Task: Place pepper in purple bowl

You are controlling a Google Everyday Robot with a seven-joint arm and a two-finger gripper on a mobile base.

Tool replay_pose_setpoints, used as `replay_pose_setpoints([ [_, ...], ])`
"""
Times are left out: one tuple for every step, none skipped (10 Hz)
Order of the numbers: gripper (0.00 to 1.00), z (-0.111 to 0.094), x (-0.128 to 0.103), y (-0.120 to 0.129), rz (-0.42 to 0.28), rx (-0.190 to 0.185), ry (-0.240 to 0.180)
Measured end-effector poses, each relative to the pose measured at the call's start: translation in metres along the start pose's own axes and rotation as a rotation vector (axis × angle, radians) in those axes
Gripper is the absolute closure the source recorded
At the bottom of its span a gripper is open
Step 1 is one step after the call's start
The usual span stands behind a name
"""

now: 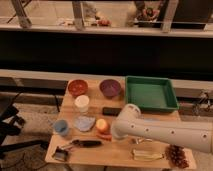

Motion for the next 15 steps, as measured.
replay_pose_setpoints([
  [1.00, -0.005, -0.003, -0.002, -0.007, 0.010, 0.003],
  [1.00, -0.015, -0.007, -0.006, -0.015, 0.024, 0.006],
  [1.00, -0.030, -0.011, -0.010, -0.019, 0.032, 0.013],
  [1.00, -0.048, -0.017, -0.014, -0.027, 0.046, 0.016],
  [1.00, -0.064, -0.022, -0.018, -0.034, 0.060, 0.018],
  [1.00, -0.081, -0.030, -0.023, -0.045, 0.078, 0.016],
  [1.00, -0.099, -0.038, -0.028, -0.056, 0.103, 0.015],
  [1.00, -0.117, -0.050, -0.035, -0.069, 0.144, 0.009],
  [1.00, -0.126, -0.059, -0.040, -0.077, 0.179, 0.006],
  [1.00, -0.136, -0.076, -0.052, -0.090, 0.241, -0.003],
  [1.00, -0.139, -0.083, -0.063, -0.095, 0.270, -0.014],
  [1.00, -0.144, -0.087, -0.078, -0.097, 0.302, -0.029],
  [1.00, -0.149, -0.085, -0.095, -0.094, 0.329, -0.044],
  [1.00, -0.152, -0.085, -0.111, -0.094, 0.350, -0.058],
  [1.00, -0.156, -0.083, -0.128, -0.093, 0.370, -0.068],
])
